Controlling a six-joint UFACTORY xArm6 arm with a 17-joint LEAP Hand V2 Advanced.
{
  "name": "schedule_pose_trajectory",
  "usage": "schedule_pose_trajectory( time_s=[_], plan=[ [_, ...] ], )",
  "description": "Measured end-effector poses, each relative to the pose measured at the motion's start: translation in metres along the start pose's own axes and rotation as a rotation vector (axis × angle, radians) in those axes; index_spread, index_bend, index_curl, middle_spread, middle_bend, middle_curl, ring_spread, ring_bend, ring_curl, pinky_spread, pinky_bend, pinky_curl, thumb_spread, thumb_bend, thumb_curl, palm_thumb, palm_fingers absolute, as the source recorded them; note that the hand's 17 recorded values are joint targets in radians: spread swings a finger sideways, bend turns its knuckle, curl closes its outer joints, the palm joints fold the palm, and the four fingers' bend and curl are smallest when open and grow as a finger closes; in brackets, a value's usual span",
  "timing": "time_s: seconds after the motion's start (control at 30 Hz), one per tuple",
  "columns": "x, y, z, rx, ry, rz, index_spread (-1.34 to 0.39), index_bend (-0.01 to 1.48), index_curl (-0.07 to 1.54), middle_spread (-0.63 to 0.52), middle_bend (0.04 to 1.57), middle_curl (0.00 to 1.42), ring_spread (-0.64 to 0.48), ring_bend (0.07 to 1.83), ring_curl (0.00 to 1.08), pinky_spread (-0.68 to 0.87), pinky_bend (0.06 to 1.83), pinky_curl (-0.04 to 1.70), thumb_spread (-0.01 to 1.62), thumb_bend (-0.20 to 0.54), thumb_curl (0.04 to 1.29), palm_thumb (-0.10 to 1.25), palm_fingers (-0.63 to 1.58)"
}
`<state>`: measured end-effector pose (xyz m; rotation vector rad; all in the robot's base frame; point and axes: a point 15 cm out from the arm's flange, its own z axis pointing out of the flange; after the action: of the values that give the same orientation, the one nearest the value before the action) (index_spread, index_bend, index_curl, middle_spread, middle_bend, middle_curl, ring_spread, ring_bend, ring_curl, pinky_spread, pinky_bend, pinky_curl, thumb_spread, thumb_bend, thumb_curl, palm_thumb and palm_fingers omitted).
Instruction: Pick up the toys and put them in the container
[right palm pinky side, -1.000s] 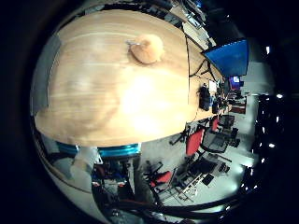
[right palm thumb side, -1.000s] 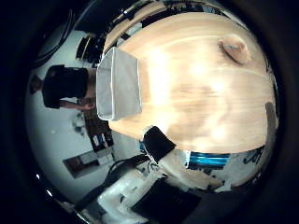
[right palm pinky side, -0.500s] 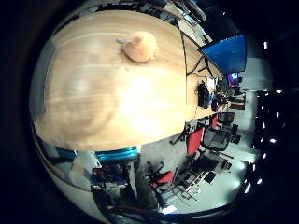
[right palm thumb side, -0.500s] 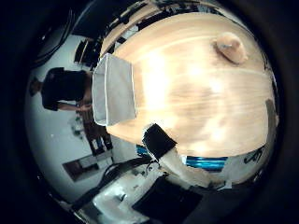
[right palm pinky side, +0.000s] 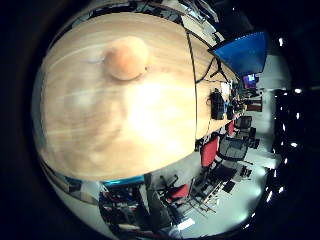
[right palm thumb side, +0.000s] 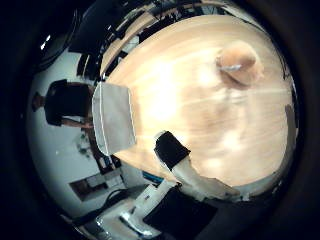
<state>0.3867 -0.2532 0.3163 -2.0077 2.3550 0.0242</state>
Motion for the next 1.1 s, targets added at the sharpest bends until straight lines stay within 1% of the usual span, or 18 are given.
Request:
schedule_pose_trajectory(
  time_s=[0.17, 0.47, 0.7, 1.0, 1.1],
  plan=[
    [0.025, -0.027, 0.006, 0.003, -0.002, 0.037, -0.44, 0.17, 0.31, -0.10, 0.19, 0.33, -0.01, 0.27, 0.26, 0.37, 0.34, 0.26, 1.04, -0.027, 0.27, 0.26, 0.30],
    [0.053, -0.062, 0.044, -0.033, -0.022, 0.071, -0.43, 0.17, 0.31, -0.09, 0.19, 0.34, -0.01, 0.29, 0.26, 0.35, 0.35, 0.27, 1.03, -0.026, 0.28, 0.26, 0.28],
    [0.065, -0.076, 0.088, -0.088, -0.047, 0.080, -0.42, 0.16, 0.30, -0.09, 0.19, 0.34, -0.01, 0.30, 0.26, 0.35, 0.36, 0.27, 1.02, -0.026, 0.28, 0.26, 0.26],
    [0.069, -0.076, 0.135, -0.156, -0.079, 0.086, -0.42, 0.16, 0.30, -0.08, 0.19, 0.34, 0.00, 0.30, 0.27, 0.34, 0.38, 0.28, 0.99, -0.030, 0.28, 0.26, 0.23],
    [0.067, -0.076, 0.150, -0.180, -0.089, 0.083, -0.41, 0.16, 0.29, -0.08, 0.18, 0.33, -0.01, 0.31, 0.27, 0.34, 0.42, 0.29, 0.99, -0.029, 0.28, 0.26, 0.25]
  ],
)
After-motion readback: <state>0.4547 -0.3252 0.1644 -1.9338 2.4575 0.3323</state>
